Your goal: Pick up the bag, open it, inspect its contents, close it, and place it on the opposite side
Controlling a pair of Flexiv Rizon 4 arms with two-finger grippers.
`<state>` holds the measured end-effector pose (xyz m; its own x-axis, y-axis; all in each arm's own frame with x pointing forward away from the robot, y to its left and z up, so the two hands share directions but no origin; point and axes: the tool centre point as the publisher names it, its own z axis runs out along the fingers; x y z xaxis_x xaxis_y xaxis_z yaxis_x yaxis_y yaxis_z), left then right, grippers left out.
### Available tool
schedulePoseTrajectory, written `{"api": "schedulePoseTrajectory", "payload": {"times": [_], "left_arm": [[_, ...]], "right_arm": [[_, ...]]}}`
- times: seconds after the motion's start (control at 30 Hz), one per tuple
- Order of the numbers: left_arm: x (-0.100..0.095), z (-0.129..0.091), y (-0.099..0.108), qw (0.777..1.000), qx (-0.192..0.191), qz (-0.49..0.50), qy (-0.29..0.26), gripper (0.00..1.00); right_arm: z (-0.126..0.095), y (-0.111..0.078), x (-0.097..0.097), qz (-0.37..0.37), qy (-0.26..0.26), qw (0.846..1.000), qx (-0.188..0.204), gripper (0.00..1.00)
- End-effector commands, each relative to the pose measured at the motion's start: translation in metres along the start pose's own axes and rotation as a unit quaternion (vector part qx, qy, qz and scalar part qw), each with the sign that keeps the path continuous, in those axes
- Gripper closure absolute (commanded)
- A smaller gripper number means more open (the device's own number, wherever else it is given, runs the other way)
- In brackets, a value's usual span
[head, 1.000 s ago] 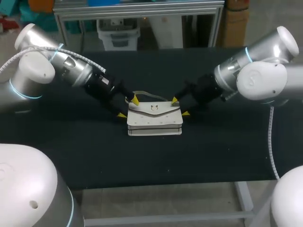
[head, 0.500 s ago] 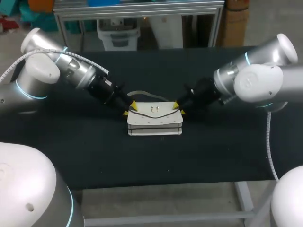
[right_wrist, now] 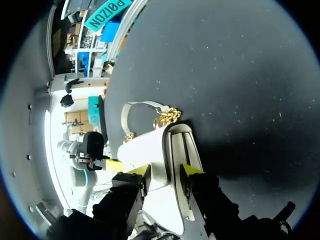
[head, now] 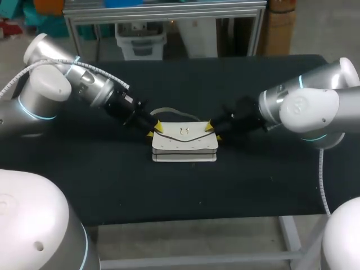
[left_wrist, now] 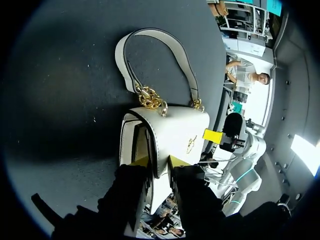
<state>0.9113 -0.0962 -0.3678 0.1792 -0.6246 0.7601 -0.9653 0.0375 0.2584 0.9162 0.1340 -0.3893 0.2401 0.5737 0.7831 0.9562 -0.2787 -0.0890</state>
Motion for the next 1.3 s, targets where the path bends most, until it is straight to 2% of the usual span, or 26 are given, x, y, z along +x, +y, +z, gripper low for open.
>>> {"api": "schedulePoseTrajectory", "payload": {"times": [0.03, 0.13, 0.23, 0.33, 0.47, 0.53, 0.7, 0.9, 1.03, 1.3], "left_arm": [[-0.001, 0.001, 0.005, 1.0, 0.007, 0.001, 0.002, 0.73], [-0.001, 0.0, 0.004, 1.0, 0.007, 0.003, 0.002, 0.8], [-0.001, 0.0, 0.003, 1.0, 0.007, 0.003, 0.003, 0.8], [-0.002, -0.001, 0.002, 1.0, 0.006, 0.001, 0.005, 0.78], [-0.002, -0.002, 0.001, 1.0, 0.006, 0.0, 0.007, 0.69], [-0.002, -0.002, 0.0, 1.0, 0.006, -0.001, 0.008, 0.58], [-0.003, -0.006, -0.002, 1.0, 0.01, -0.006, 0.011, 0.53], [-0.004, -0.012, -0.001, 1.0, 0.009, -0.008, 0.023, 0.52], [-0.003, -0.012, -0.003, 0.999, -0.006, -0.014, 0.037, 0.55], [-0.002, 0.001, -0.016, 0.998, -0.027, -0.042, 0.046, 0.57]], "right_arm": [[-0.002, 0.0, -0.004, 0.001, 0.014, 1.0, -0.01, 0.37], [-0.005, 0.003, -0.002, 0.001, 0.02, 1.0, -0.016, 0.44], [-0.007, 0.006, 0.0, 0.001, 0.023, 1.0, -0.02, 0.5], [-0.007, 0.01, 0.002, 0.002, 0.028, 0.999, -0.022, 0.52], [-0.004, 0.014, 0.004, 0.003, 0.033, 0.999, -0.02, 0.53], [-0.001, 0.016, 0.004, 0.006, 0.035, 0.999, -0.016, 0.54], [0.001, 0.02, 0.005, 0.01, 0.04, 0.999, -0.014, 0.55], [-0.007, 0.022, 0.005, 0.013, 0.044, 0.999, -0.018, 0.56], [-0.008, 0.025, 0.007, 0.016, 0.046, 0.999, -0.02, 0.56], [0.005, 0.027, 0.009, 0.027, 0.046, 0.999, -0.007, 0.6]]}}
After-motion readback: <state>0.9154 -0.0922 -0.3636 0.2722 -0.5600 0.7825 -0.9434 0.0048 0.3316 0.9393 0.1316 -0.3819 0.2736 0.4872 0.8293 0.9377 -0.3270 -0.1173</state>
